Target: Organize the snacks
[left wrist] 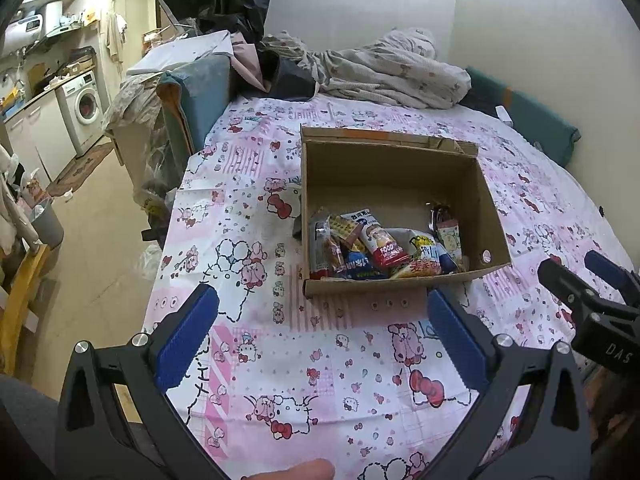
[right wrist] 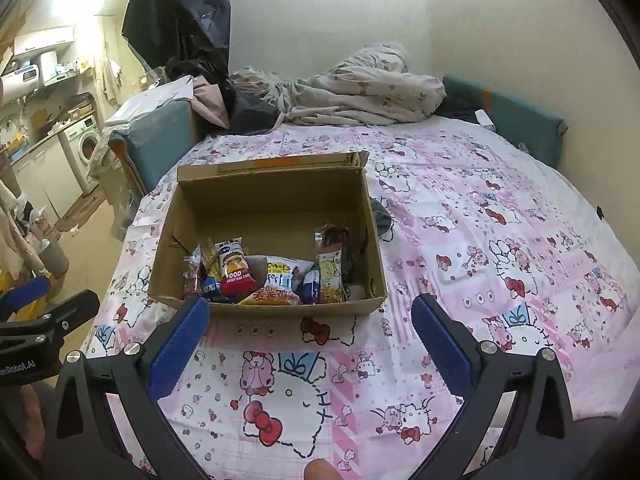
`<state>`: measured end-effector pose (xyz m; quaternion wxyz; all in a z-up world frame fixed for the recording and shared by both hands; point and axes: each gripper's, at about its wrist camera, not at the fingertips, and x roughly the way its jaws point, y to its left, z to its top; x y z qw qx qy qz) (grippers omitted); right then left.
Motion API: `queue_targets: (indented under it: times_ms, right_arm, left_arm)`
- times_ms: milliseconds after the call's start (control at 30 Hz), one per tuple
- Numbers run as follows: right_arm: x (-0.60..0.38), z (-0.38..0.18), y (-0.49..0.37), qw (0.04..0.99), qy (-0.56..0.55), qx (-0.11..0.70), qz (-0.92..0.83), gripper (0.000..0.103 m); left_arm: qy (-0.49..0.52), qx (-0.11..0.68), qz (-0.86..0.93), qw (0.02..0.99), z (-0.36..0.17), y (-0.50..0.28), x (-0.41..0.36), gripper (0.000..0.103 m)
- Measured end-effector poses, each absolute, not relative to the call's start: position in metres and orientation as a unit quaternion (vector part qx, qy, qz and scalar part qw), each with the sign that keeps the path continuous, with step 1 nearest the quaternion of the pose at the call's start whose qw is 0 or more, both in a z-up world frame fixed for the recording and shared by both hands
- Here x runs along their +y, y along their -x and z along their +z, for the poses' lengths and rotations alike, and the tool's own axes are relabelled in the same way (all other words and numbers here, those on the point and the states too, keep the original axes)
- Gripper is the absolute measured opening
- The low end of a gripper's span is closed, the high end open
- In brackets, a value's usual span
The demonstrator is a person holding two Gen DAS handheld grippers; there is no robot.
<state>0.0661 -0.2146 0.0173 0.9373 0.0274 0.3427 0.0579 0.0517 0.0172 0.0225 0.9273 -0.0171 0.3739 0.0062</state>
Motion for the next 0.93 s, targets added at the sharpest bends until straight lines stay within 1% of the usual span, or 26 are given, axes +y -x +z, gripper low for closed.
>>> queue_targets:
  times_ms: [633,933]
  right_arm:
    - [-0.216,0.019,-0.066,0.938,-0.032,0.341,0.059,0.103]
    - [-0.222,0.028,-0.065,0.942,-0.052,0.326,0.056,0.103]
  left_arm:
    - [0.019,0.377,0.011,0.926,0.023,-0.055,0.020,0.103]
    - [0.025,0.371,0.014,0.928,0.022,-0.054,0.021,0.103]
